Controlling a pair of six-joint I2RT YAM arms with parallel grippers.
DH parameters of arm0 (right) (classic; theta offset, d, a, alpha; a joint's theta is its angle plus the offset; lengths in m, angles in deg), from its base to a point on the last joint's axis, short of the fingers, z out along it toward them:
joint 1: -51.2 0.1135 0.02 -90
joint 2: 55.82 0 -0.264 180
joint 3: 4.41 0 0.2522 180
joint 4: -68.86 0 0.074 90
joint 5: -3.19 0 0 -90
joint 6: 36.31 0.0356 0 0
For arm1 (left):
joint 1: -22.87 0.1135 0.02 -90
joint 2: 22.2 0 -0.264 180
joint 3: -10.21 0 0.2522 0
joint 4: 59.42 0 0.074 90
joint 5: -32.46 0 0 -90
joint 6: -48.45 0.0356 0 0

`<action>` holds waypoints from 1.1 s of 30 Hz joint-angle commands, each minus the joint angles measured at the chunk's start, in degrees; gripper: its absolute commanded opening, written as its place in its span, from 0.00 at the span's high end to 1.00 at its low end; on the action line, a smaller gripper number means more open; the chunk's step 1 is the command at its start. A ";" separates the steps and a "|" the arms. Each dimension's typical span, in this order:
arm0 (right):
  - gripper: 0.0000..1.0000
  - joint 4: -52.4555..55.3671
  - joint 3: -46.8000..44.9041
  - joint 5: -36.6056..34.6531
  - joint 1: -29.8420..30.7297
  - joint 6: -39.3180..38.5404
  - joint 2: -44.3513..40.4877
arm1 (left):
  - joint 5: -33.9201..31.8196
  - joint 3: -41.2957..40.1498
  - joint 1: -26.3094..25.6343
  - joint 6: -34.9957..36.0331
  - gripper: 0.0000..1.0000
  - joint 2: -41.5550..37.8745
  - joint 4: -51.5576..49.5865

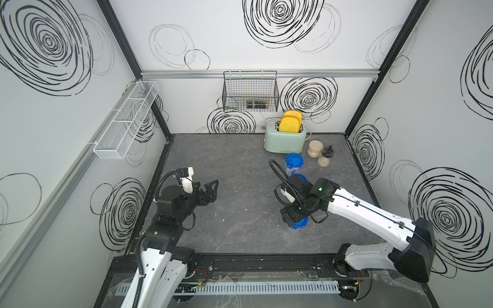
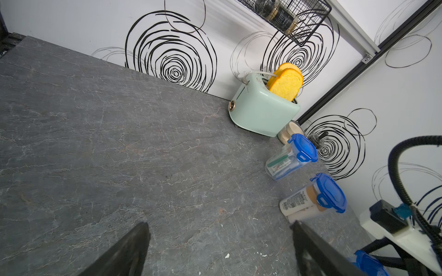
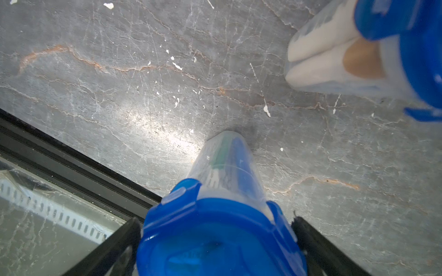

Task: Take out toiletry kits
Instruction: Pick up the container from the center of the board.

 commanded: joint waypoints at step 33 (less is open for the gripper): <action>0.22 -7.25 18.16 10.40 -1.96 -0.78 12.65 | -0.42 -0.39 0.04 0.12 0.04 0.40 1.30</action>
